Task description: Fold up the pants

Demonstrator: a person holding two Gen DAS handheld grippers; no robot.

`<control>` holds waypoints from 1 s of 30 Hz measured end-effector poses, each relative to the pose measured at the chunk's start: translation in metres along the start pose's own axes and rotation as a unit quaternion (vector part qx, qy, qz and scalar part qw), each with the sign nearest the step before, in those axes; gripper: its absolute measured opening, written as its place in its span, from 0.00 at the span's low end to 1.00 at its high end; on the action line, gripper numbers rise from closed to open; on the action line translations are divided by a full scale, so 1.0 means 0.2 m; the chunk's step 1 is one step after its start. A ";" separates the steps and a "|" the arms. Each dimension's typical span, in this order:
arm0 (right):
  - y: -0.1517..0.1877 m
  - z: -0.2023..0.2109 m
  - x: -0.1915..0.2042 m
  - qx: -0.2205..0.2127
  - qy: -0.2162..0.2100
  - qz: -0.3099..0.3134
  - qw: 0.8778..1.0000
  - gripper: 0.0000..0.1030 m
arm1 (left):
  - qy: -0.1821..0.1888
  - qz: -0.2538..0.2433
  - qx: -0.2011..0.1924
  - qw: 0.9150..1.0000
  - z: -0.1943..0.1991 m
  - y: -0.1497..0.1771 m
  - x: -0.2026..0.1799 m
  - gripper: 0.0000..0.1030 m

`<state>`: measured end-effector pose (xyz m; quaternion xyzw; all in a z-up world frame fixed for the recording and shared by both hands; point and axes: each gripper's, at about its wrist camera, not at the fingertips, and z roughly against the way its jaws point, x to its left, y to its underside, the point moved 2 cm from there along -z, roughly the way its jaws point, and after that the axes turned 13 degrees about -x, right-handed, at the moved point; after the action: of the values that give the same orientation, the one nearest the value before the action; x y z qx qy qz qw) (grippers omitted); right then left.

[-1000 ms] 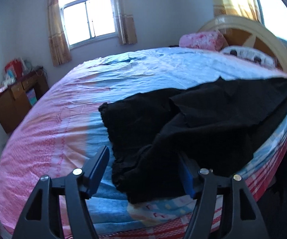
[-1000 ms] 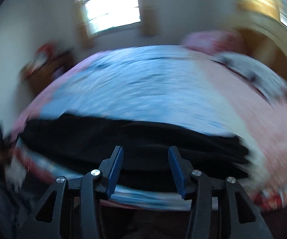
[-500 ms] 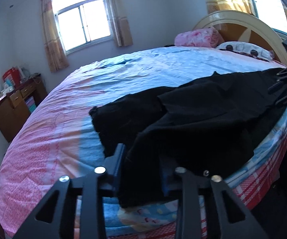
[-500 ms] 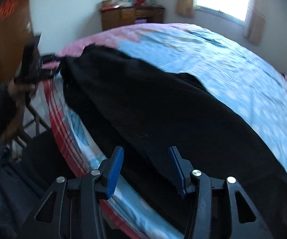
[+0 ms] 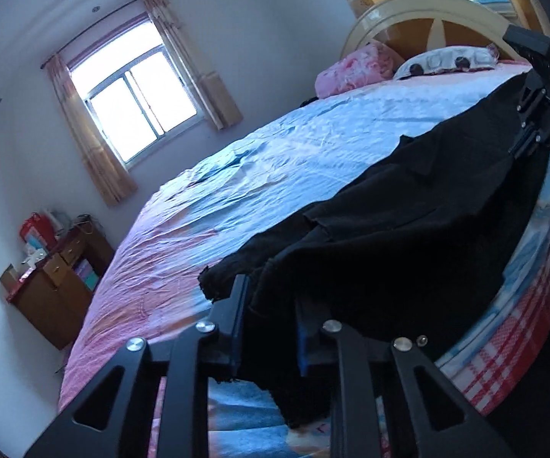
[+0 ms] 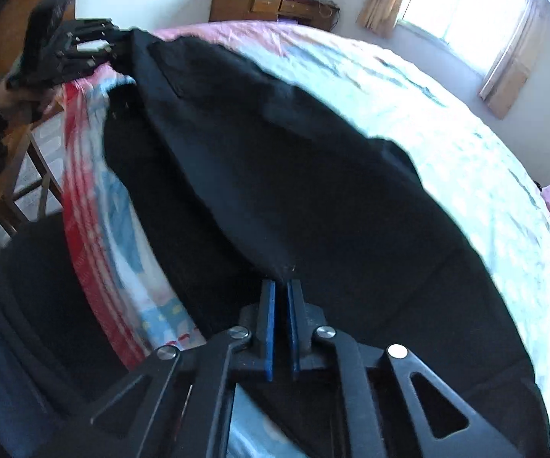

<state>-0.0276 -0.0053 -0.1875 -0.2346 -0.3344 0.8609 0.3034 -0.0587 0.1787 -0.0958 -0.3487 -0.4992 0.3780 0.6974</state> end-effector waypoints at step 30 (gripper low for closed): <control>0.10 0.08 -0.05 0.048 -0.081 -0.051 0.994 0.05 | -0.116 0.021 0.105 0.987 0.10 0.35 0.29 0.87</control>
<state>-0.0377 -0.0309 -0.1898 -0.1319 -0.3282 0.8752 0.3300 -0.0777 0.2644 -0.1265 -0.2376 -0.5271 0.4809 0.6592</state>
